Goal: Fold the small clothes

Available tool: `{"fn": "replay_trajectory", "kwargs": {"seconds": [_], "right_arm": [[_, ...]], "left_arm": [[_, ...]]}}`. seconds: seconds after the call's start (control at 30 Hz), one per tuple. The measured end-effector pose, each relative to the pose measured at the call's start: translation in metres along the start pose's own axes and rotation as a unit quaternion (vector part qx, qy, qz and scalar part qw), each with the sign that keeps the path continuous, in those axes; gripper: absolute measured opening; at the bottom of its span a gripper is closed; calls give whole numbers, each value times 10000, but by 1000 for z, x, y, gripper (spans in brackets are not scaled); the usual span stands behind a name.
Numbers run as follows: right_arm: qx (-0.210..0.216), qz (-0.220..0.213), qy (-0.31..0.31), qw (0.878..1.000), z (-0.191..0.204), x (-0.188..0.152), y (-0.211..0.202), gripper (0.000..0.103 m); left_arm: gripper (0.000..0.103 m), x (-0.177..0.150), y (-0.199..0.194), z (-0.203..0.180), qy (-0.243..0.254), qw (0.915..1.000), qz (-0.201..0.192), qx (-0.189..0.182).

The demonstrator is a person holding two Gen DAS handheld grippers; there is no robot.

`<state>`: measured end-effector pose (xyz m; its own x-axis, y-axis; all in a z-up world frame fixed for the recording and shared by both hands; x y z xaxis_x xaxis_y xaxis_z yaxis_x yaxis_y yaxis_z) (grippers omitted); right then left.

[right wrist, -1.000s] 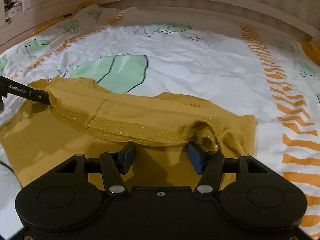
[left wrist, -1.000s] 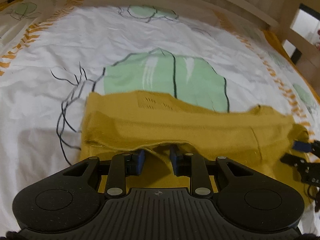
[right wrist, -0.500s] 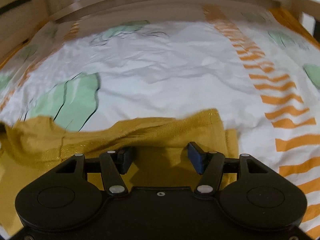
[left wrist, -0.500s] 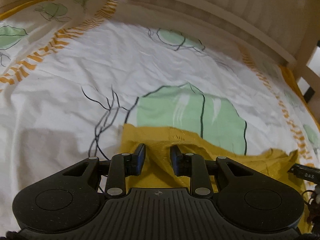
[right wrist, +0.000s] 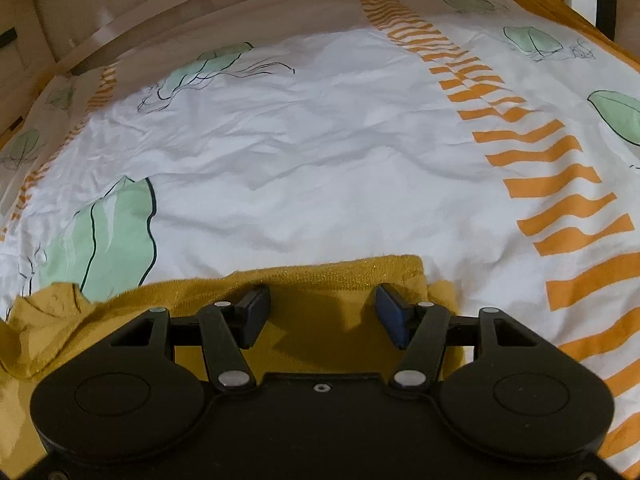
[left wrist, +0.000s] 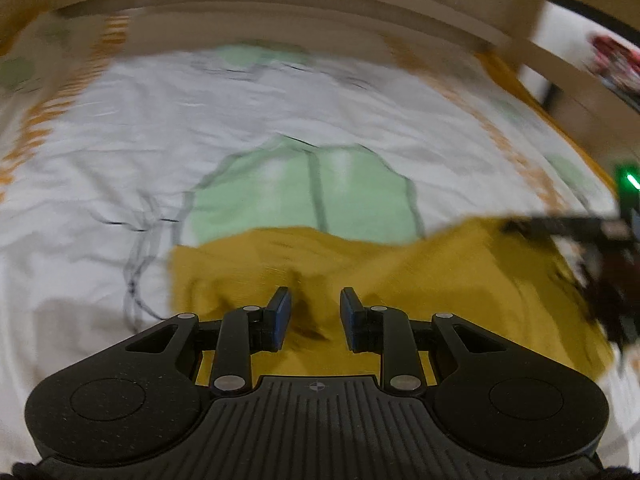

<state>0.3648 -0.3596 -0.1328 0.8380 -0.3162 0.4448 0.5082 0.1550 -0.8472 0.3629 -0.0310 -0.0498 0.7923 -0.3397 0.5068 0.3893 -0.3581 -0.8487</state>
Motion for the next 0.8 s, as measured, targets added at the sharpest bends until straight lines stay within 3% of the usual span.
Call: {"fn": "replay_trajectory", "kwargs": {"seconds": [0.13,0.33,0.5,0.57,0.67,0.8], "right_arm": [[44,-25,42,10000,-3,2,0,64],[62,-257,263,9993,-16,3,-16,64],[-77,-267,-78,9996,-15,-13,-37,67],[-14,-252,-229,9994,-11,-25,-48,68],[-13,-166,-555,9983,-2,-46,-60,68],[-50,40,-993,9950,11,-71,-66,69]], "left_arm": [[26,-7,5,-4,380,9977,365,-436],[26,-21,16,-4,762,9917,817,-643],[26,-31,29,-8,1068,9849,1157,-713],[26,-30,34,-8,1071,9865,1119,-531],[26,-23,37,-10,980,9916,762,-360],[26,-14,46,-1,559,9975,422,9]]}}
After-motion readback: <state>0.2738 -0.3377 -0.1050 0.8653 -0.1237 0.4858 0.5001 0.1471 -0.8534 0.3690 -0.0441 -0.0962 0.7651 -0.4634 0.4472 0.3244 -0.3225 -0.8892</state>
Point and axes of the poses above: each gripper's, at about its wrist camera, not at the fingertips, and y roughly the way its jaws point, z to its left, x to its top, the point moved 4 cm from there along y, roughly the way its jaws point, and after that the axes turned 11 degrees about z, right-handed, at the moved point
